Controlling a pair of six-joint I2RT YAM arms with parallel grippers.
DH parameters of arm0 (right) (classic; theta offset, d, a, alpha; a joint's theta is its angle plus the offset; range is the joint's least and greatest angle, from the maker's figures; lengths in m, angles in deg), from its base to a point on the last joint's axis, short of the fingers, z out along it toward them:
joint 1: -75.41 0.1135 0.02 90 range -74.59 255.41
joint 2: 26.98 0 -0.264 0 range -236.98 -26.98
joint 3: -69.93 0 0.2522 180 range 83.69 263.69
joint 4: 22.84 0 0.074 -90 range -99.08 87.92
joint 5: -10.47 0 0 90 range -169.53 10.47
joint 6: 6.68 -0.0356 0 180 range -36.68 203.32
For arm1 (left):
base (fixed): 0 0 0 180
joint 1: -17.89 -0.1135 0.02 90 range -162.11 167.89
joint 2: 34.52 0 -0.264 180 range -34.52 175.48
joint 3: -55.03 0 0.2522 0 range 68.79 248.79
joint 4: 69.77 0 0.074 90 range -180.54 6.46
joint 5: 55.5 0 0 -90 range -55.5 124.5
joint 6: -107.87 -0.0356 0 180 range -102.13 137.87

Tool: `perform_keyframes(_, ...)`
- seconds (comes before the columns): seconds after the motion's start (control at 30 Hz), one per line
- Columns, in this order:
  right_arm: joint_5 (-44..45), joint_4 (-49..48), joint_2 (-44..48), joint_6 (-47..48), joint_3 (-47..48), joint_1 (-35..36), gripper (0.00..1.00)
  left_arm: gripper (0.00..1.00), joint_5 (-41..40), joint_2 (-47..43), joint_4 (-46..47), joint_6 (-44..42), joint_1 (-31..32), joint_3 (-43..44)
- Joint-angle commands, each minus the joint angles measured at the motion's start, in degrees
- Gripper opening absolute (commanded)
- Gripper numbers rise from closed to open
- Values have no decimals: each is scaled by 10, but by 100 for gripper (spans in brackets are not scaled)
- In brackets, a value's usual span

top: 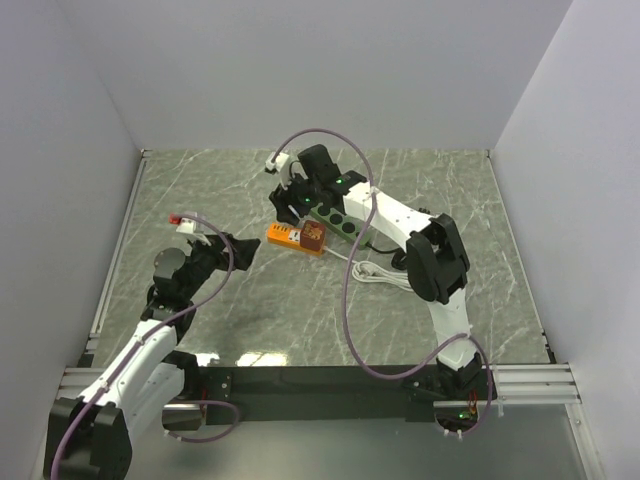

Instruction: Insert the plug

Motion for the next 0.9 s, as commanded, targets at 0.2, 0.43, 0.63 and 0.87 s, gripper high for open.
perform_keyframes(0.2,40,-35,72,22,-29,4,60,99,-15,-4,-10,-10,-2,32)
perform_keyframes(0.43,68,-41,20,-40,52,-25,68,100,-28,12,0,-7,-2,33)
perform_keyframes(0.63,181,38,-70,-130,172,-26,68,99,-44,44,10,-4,-1,39)
perform_keyframes(0.87,217,71,-105,-304,165,-25,61,99,-64,47,15,7,-2,32)
